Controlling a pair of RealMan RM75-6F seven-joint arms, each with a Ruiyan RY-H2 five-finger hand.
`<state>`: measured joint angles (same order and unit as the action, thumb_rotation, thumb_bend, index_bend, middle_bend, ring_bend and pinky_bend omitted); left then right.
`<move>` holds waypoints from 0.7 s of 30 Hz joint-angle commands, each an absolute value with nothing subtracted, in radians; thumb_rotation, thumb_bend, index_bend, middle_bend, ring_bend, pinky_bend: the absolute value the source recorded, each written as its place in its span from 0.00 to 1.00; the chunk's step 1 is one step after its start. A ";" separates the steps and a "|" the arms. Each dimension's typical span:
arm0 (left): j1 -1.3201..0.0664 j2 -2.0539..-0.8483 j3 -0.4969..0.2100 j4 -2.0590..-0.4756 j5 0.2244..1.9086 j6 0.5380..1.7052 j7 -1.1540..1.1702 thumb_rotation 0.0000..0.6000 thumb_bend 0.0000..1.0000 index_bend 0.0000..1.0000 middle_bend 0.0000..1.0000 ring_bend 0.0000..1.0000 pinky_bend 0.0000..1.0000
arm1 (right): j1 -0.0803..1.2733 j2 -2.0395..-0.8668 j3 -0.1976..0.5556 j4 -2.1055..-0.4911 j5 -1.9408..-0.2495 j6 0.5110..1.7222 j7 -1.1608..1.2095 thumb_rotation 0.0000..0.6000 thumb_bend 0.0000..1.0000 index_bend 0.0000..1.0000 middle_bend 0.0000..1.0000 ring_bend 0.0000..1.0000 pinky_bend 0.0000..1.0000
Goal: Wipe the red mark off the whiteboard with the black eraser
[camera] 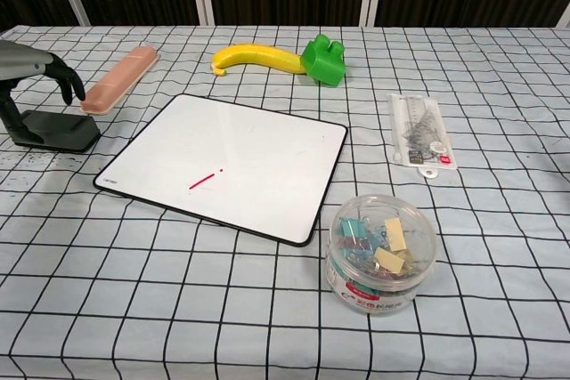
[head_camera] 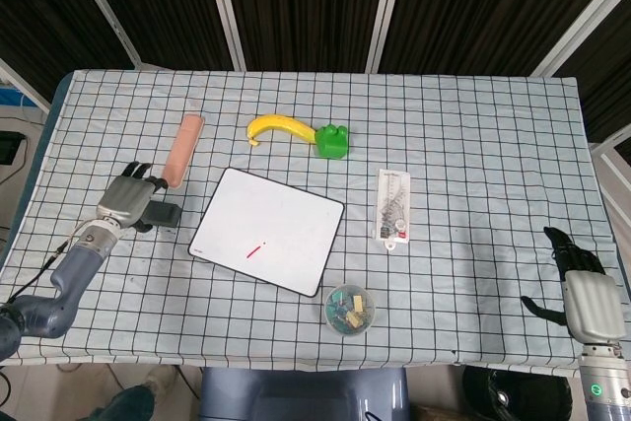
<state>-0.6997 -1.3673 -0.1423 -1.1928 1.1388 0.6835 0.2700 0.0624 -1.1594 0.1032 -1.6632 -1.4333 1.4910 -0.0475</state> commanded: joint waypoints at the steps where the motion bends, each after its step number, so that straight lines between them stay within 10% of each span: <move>1: -0.703 -1.378 -0.134 -1.175 1.152 0.688 0.259 1.00 0.12 0.28 0.32 0.00 0.01 | 0.062 -1.159 0.103 -1.663 -1.433 1.492 -0.047 1.00 0.06 0.10 0.12 0.22 0.22; 21: -0.712 -1.394 -0.106 -1.150 1.195 0.701 0.224 1.00 0.13 0.35 0.38 0.02 0.01 | 0.062 -1.157 0.105 -1.668 -1.423 1.486 -0.047 1.00 0.06 0.10 0.12 0.22 0.22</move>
<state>-0.7119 -1.3926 -0.1071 -1.1519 1.1935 0.7022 0.2253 0.0626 -1.1573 0.1047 -1.6676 -1.4235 1.4861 -0.0468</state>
